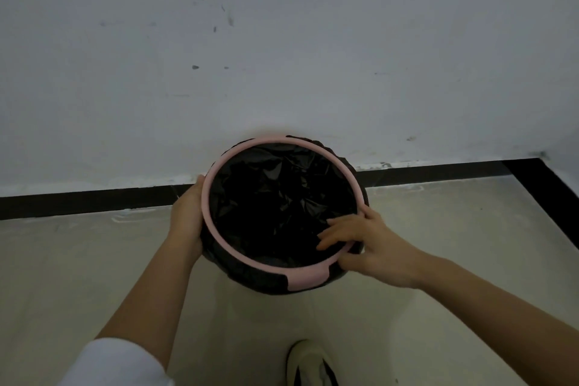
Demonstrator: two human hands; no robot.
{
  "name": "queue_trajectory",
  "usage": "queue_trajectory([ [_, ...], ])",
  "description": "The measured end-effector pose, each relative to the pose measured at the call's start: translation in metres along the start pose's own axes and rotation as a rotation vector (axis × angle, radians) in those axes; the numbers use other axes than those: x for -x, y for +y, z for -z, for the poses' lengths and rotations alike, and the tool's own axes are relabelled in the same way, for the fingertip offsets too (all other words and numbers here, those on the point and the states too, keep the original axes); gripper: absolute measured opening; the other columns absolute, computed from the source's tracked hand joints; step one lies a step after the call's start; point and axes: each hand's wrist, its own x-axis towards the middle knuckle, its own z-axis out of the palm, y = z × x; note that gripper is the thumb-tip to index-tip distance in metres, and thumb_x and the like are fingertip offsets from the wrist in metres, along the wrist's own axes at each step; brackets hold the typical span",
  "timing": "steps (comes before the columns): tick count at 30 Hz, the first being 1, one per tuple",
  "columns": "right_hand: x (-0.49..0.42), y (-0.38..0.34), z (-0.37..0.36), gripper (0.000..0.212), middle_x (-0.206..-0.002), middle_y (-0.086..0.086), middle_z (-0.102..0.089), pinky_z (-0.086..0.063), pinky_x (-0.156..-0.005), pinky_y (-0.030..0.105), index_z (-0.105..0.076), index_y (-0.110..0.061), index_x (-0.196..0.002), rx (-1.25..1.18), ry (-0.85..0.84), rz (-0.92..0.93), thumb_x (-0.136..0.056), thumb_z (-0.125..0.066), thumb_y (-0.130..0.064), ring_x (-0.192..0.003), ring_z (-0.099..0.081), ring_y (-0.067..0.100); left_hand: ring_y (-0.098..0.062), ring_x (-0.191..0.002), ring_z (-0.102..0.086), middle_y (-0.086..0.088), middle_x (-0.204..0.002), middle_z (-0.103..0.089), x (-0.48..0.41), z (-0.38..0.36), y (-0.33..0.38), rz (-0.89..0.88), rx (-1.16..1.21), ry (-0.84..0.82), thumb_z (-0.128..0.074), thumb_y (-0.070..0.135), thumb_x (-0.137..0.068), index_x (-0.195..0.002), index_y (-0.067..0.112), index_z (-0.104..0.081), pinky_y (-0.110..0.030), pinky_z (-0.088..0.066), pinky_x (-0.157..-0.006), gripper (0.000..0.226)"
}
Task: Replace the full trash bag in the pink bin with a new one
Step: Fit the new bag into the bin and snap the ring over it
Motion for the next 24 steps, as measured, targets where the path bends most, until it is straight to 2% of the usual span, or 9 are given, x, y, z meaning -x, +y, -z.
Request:
queue_trajectory([
  [2, 0.002, 0.000, -0.010, 0.031, -0.110, -0.034, -0.054, 0.010, -0.115, 0.030, -0.068, -0.035, -0.109, 0.029, -0.055, -0.003, -0.079, -0.067, -0.043, -0.126, -0.032, -0.013, -0.031, -0.098, -0.066, -0.011, -0.104, -0.072, -0.002, 0.003, 0.000, 0.068, 0.039, -0.028, -0.049, 0.045, -0.091, -0.098, 0.015, -0.072, -0.046, -0.050, -0.093, 0.039],
  [4, 0.002, 0.001, -0.021, 0.042, -0.117, -0.029, -0.059, 0.014, -0.116, 0.037, -0.066, -0.036, -0.112, 0.143, -0.061, 0.009, -0.076, -0.063, -0.058, -0.126, -0.028, -0.015, -0.030, -0.096, -0.066, -0.011, -0.102, -0.072, -0.004, 0.003, -0.001, 0.046, 0.001, -0.001, -0.048, 0.044, -0.091, -0.094, 0.011, -0.071, -0.044, -0.051, -0.091, 0.040],
  [6, 0.001, 0.003, -0.031, 0.053, -0.117, -0.023, -0.063, 0.013, -0.117, 0.043, -0.066, -0.036, -0.111, 0.212, -0.074, 0.029, -0.072, -0.057, -0.070, -0.125, -0.031, -0.013, -0.027, -0.087, -0.062, -0.012, -0.092, -0.066, 0.002, 0.000, -0.003, -0.061, -0.121, 0.057, -0.045, 0.041, -0.093, -0.087, 0.010, -0.064, -0.037, -0.049, -0.079, 0.037],
  [8, 0.000, 0.003, -0.036, 0.061, -0.108, -0.024, -0.065, 0.009, -0.117, 0.044, -0.067, -0.037, -0.107, 0.208, -0.082, 0.047, -0.066, -0.049, -0.078, -0.122, -0.037, -0.011, -0.024, -0.087, -0.059, -0.007, -0.095, -0.063, 0.007, -0.002, -0.006, -0.216, -0.301, 0.100, -0.040, 0.040, -0.095, -0.095, 0.011, -0.062, -0.035, -0.046, -0.074, 0.037],
  [10, 0.000, 0.003, -0.038, 0.057, -0.098, -0.028, -0.062, 0.005, -0.116, 0.041, -0.067, -0.037, -0.104, 0.186, -0.074, 0.041, -0.066, -0.052, -0.077, -0.117, -0.039, -0.013, -0.022, -0.097, -0.056, -0.004, -0.107, -0.060, 0.010, -0.003, -0.011, -0.347, -0.484, 0.115, -0.035, 0.038, -0.098, -0.118, 0.012, -0.056, -0.034, -0.043, -0.080, 0.039],
  [12, -0.003, 0.002, -0.038, 0.050, -0.091, -0.034, -0.056, 0.003, -0.115, 0.038, -0.067, -0.037, -0.104, 0.194, -0.075, 0.037, -0.070, -0.056, -0.071, -0.114, -0.040, -0.012, -0.020, -0.097, -0.051, -0.001, -0.109, -0.055, 0.012, -0.005, -0.013, -0.394, -0.558, 0.141, -0.032, 0.035, -0.100, -0.128, 0.013, -0.049, -0.032, -0.039, -0.081, 0.040],
  [15, -0.005, 0.002, -0.037, 0.050, -0.096, -0.033, -0.057, -0.001, -0.114, 0.036, -0.065, -0.036, -0.107, 0.229, -0.112, 0.027, -0.072, -0.056, -0.070, -0.114, -0.042, -0.008, -0.021, -0.098, -0.051, 0.000, -0.108, -0.054, 0.015, -0.007, -0.015, -0.407, -0.578, 0.173, -0.031, 0.034, -0.101, -0.131, 0.014, -0.046, -0.032, -0.037, -0.081, 0.039],
  [22, -0.006, 0.000, -0.037, 0.048, -0.108, -0.020, -0.064, -0.007, -0.114, 0.036, -0.065, -0.035, -0.108, 0.160, -0.092, -0.010, -0.070, -0.064, -0.065, -0.107, -0.047, -0.004, -0.031, -0.115, -0.052, -0.010, -0.129, -0.057, 0.020, -0.011, -0.018, -0.431, -0.640, 0.203, -0.029, 0.032, -0.101, -0.139, 0.018, -0.039, -0.032, -0.037, -0.083, 0.042],
  [24, -0.008, -0.004, -0.029, 0.046, -0.106, -0.022, -0.063, -0.019, -0.112, 0.030, -0.066, -0.035, -0.107, 0.082, -0.117, -0.048, -0.068, -0.071, -0.059, -0.107, -0.046, -0.004, -0.031, -0.123, -0.048, -0.010, -0.139, -0.051, 0.021, -0.010, -0.019, -0.440, -0.659, 0.212, -0.029, 0.032, -0.101, -0.145, 0.020, -0.033, -0.036, -0.038, -0.092, 0.046],
])
